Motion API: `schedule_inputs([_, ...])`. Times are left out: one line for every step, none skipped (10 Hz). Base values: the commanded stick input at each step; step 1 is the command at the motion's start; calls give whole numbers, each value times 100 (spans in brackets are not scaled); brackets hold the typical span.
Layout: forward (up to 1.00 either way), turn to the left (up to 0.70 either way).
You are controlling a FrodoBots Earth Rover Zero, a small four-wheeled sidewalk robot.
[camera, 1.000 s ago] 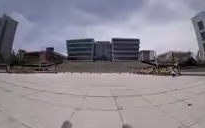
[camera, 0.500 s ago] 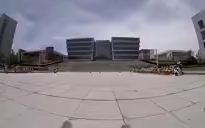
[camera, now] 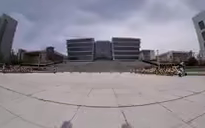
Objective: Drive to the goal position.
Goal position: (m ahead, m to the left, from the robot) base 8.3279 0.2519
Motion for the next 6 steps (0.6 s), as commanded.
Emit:
schedule_inputs([70,0])
schedule_inputs([70,0])
schedule_inputs([70,0])
schedule_inputs([70,0])
schedule_inputs([70,0])
schedule_inputs([70,0])
